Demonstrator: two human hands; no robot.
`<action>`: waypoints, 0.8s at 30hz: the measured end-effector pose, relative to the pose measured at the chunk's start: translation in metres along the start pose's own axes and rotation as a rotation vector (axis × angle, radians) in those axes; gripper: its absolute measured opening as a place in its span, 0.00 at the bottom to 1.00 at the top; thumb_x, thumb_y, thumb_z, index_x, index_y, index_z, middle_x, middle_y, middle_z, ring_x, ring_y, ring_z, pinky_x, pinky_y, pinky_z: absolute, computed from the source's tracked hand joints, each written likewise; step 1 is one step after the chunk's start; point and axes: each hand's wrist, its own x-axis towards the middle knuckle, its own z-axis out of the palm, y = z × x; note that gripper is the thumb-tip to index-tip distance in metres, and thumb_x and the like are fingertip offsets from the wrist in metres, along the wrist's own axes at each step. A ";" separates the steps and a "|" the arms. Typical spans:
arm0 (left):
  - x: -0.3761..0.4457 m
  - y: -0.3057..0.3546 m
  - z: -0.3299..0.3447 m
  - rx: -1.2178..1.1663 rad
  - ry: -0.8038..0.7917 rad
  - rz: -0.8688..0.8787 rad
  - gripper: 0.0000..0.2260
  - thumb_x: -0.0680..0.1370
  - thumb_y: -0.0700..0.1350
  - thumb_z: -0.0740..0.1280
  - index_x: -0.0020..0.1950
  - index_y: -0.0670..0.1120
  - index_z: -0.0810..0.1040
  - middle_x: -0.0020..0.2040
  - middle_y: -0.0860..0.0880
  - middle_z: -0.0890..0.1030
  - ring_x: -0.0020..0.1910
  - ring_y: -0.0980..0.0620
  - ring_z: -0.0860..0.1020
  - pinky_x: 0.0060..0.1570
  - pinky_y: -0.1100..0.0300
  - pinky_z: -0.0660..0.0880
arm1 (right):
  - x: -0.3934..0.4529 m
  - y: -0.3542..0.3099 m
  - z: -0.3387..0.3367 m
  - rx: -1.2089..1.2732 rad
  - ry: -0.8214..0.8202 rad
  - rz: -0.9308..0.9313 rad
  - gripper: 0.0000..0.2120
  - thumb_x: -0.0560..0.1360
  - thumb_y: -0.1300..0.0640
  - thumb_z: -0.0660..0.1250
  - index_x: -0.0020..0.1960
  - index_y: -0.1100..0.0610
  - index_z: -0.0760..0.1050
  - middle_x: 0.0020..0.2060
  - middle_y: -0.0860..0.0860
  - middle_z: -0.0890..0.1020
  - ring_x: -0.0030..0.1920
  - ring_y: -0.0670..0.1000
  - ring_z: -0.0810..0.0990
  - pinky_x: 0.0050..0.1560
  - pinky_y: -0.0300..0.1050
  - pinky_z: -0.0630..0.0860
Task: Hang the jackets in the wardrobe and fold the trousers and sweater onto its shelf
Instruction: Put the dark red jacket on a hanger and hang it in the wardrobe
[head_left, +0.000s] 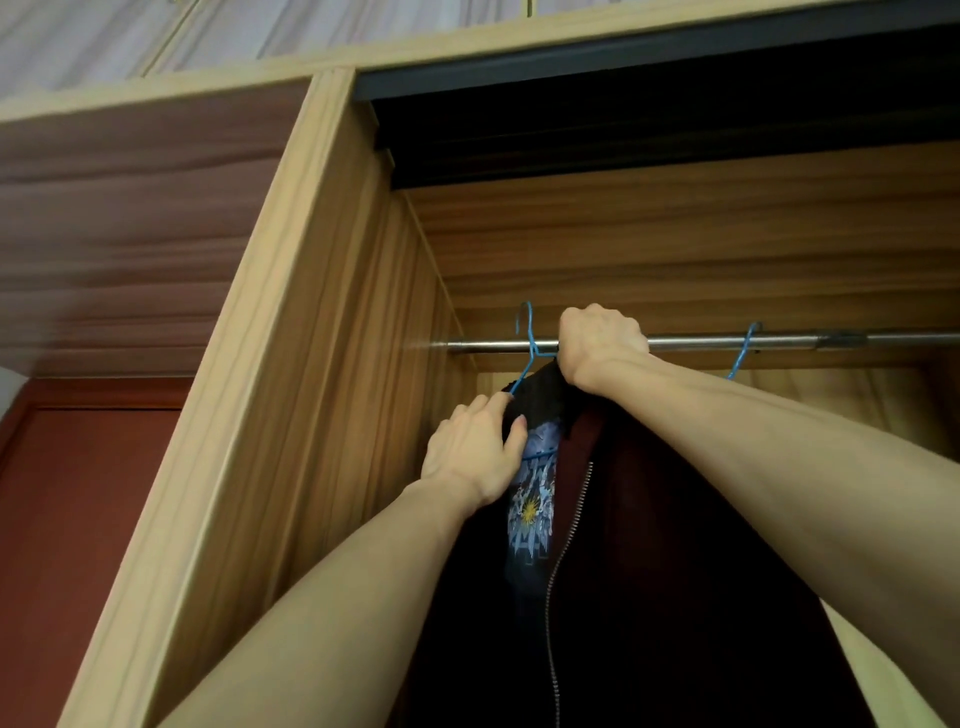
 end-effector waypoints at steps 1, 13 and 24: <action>0.000 -0.001 0.002 -0.005 -0.007 -0.010 0.19 0.86 0.57 0.55 0.74 0.52 0.70 0.65 0.48 0.78 0.64 0.42 0.76 0.60 0.49 0.71 | 0.000 -0.002 0.003 0.008 -0.024 0.012 0.13 0.79 0.61 0.66 0.63 0.59 0.77 0.62 0.57 0.80 0.62 0.61 0.81 0.49 0.49 0.70; -0.009 -0.005 0.012 -0.050 -0.064 -0.026 0.19 0.86 0.56 0.56 0.75 0.52 0.69 0.66 0.47 0.79 0.65 0.42 0.77 0.61 0.46 0.74 | -0.009 -0.013 0.028 0.108 -0.227 0.127 0.17 0.79 0.50 0.70 0.66 0.55 0.76 0.64 0.54 0.80 0.65 0.57 0.80 0.54 0.48 0.72; -0.028 -0.002 -0.017 -0.262 0.034 -0.187 0.17 0.87 0.49 0.52 0.72 0.48 0.73 0.64 0.44 0.81 0.63 0.40 0.78 0.60 0.48 0.74 | -0.038 -0.005 0.017 0.760 -0.436 0.245 0.14 0.80 0.50 0.68 0.58 0.60 0.77 0.52 0.57 0.83 0.51 0.59 0.85 0.58 0.54 0.83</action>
